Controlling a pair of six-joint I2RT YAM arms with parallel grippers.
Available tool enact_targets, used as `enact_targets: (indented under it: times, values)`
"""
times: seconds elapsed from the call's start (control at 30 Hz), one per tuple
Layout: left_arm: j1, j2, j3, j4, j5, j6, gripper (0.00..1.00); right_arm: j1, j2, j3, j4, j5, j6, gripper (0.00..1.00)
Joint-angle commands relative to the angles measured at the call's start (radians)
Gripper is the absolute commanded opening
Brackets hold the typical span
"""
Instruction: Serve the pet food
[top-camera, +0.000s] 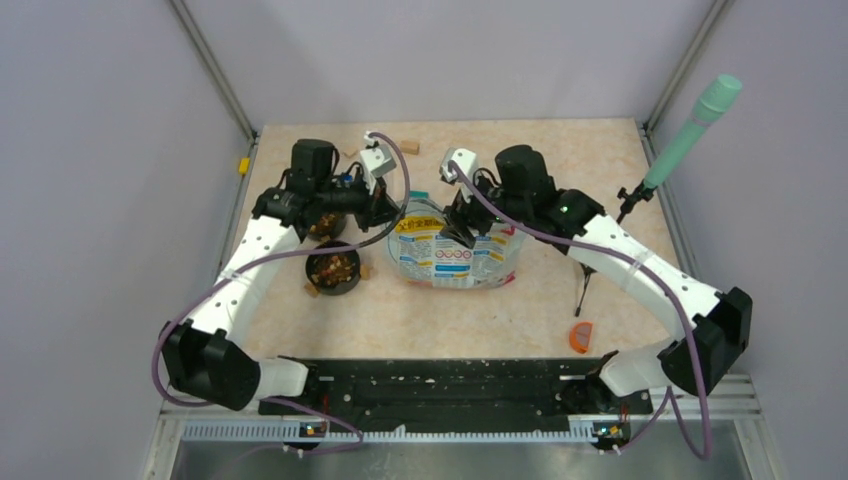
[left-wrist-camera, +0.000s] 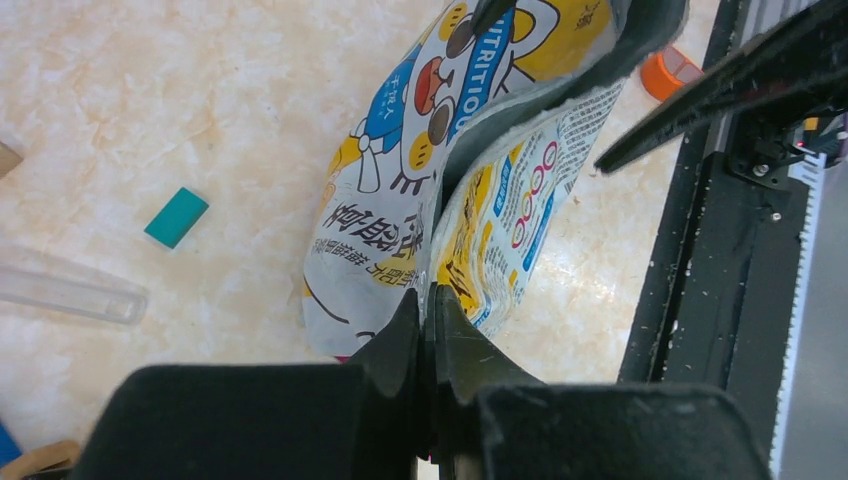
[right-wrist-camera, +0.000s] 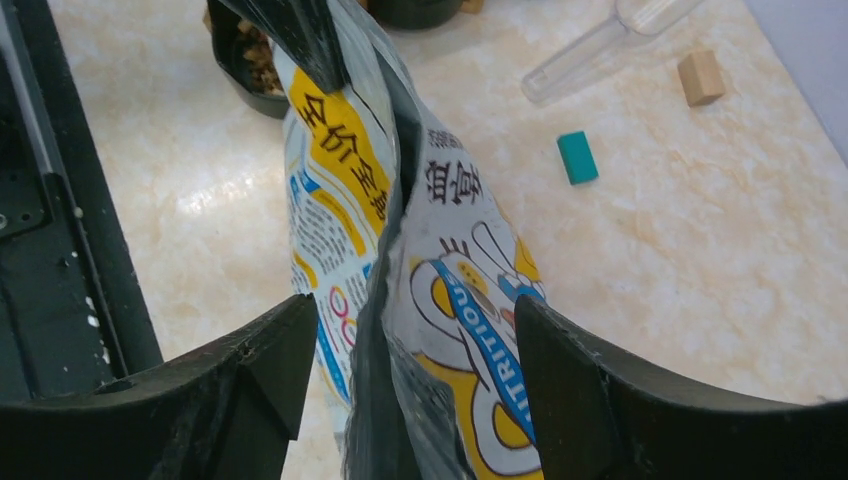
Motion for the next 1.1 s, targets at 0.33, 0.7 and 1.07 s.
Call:
enact_targets:
  times: [0.33, 0.7, 1.07]
  values:
    - [0.002, -0.111, -0.088, 0.166, -0.076, -0.041, 0.00, -0.040, -0.214, -0.094, -0.005, 0.236, -0.002, 0.02]
    - [0.003, -0.115, -0.080, 0.152, -0.102, -0.036, 0.00, -0.044, -0.232, -0.069, -0.026, 0.323, -0.009, 0.00]
    - [-0.122, -0.011, 0.030, 0.123, -0.101, -0.021, 0.79, -0.044, -0.220, -0.050, 0.049, 0.263, 0.038, 0.00]
